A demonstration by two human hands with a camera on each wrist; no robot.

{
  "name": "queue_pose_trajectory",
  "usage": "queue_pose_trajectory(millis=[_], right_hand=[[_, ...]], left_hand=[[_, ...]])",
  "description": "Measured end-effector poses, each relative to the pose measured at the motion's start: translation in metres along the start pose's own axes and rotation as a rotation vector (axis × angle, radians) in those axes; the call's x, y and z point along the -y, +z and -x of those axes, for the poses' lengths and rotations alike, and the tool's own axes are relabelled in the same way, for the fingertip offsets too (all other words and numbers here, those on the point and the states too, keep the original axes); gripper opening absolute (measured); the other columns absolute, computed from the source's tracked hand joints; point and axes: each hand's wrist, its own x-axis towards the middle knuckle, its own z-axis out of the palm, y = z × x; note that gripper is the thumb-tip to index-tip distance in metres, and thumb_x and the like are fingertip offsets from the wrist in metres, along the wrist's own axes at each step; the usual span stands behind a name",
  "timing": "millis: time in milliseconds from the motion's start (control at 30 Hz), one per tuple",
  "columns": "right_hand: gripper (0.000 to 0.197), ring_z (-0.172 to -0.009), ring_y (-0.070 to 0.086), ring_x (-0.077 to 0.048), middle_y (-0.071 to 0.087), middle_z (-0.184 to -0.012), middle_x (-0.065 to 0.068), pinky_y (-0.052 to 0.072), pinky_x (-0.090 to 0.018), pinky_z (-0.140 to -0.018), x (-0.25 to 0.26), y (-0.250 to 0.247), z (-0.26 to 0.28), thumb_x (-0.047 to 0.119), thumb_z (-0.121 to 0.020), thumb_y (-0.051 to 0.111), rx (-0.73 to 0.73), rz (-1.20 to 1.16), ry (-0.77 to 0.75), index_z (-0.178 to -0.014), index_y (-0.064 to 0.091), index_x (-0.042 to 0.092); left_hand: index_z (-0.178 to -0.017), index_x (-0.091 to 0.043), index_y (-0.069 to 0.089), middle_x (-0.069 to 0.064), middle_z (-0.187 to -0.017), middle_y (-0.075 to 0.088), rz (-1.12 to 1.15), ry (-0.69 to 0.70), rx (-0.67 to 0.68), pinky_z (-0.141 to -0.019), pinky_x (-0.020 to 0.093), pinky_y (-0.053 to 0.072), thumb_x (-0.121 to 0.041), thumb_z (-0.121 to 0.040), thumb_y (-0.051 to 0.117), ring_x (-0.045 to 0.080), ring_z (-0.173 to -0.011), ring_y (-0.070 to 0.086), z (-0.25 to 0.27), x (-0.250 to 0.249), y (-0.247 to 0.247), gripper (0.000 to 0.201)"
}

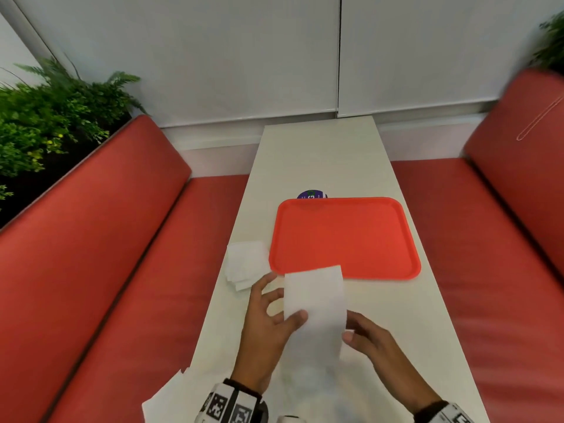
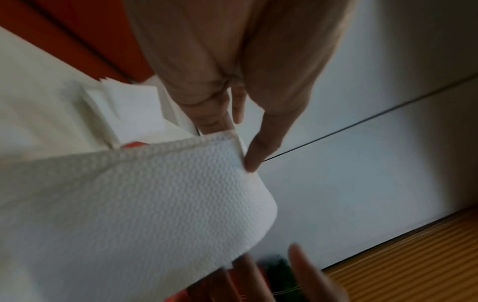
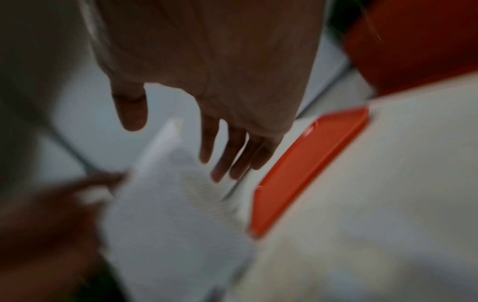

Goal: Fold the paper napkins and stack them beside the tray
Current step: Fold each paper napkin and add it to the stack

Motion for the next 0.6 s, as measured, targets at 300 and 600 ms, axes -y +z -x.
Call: queue_pose_trajectory(millis=[300, 600], right_hand=[[0.019, -0.09, 0.076, -0.028, 0.078, -0.103, -0.005, 0.062, -0.032, -0.076, 0.074, -0.024, 0.02, 0.009, -0.09, 0.067, -0.19, -0.363, -0.078, -0.107, 0.075, 0.008], [0.023, -0.098, 0.068, -0.024, 0.073, -0.11, -0.022, 0.053, -0.034, -0.086, 0.074, -0.054, 0.036, 0.023, -0.093, 0.068, -0.117, -0.394, -0.138, -0.113, 0.076, 0.016]], left_hand=[[-0.12, -0.013, 0.068, 0.008, -0.112, 0.077, 0.117, -0.105, 0.193, -0.094, 0.044, 0.057, -0.021, -0.084, 0.078, 0.028, -0.109, 0.072, 0.031, -0.041, 0.025, 0.038], [-0.102, -0.016, 0.075, 0.013, -0.108, 0.076, 0.119, 0.132, 0.255, -0.087, 0.051, 0.058, -0.026, -0.071, 0.082, 0.034, -0.099, 0.072, 0.045, -0.047, 0.045, 0.033]])
